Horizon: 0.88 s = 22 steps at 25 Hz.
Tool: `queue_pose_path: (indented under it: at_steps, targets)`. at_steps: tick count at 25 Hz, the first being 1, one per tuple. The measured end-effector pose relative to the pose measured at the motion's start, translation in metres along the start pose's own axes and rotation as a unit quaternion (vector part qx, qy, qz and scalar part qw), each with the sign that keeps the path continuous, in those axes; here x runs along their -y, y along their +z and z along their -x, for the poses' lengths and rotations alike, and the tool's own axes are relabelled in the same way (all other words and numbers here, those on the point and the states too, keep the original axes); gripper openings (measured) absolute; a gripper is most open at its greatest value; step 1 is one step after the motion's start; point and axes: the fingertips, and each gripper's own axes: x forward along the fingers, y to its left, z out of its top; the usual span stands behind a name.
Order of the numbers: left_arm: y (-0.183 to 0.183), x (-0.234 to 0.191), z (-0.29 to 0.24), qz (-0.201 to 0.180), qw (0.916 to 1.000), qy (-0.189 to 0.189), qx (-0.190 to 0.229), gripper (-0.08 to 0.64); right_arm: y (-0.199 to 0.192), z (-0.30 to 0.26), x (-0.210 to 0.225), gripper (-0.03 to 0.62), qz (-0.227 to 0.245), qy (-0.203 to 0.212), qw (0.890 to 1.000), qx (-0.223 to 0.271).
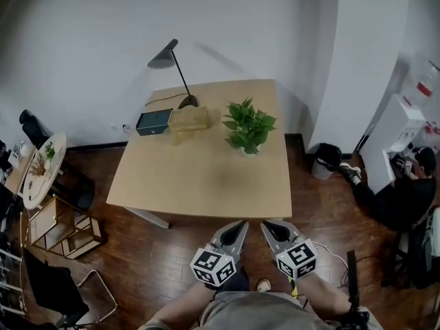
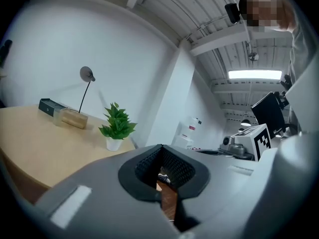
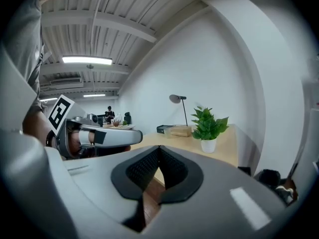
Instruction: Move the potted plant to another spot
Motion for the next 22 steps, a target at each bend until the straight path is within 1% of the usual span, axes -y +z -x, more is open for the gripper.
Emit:
queue_pose_path:
  at_steps: [4, 9, 14, 18, 22]
  targets:
    - [0.009, -0.04, -0.032, 0.001, 0.9997, -0.018, -0.014, 0.002, 0.007, -0.041, 0.029, 0.005, -0.005, -0.022, 1.0, -0.004]
    - [0.034, -0.089, -0.074, -0.004, 0.9987, -0.044, -0.023, 0.002, 0.027, -0.087, 0.061, 0.005, -0.009, -0.055, 0.998, -0.004]
    - [0.043, -0.124, -0.102, -0.004, 0.9968, -0.068, -0.041, 0.002, 0.033, -0.121, 0.088, 0.005, -0.015, -0.092, 0.996, -0.014]
    - [0.043, -0.15, -0.122, -0.002, 0.9958, -0.075, -0.054, 0.002, 0.031, -0.145, 0.107, 0.005, -0.02, -0.112, 0.993, -0.022]
    - [0.037, -0.171, -0.14, 0.007, 0.9956, -0.069, -0.063, 0.002, 0.023, -0.161, 0.124, 0.005, -0.028, -0.121, 0.991, -0.039]
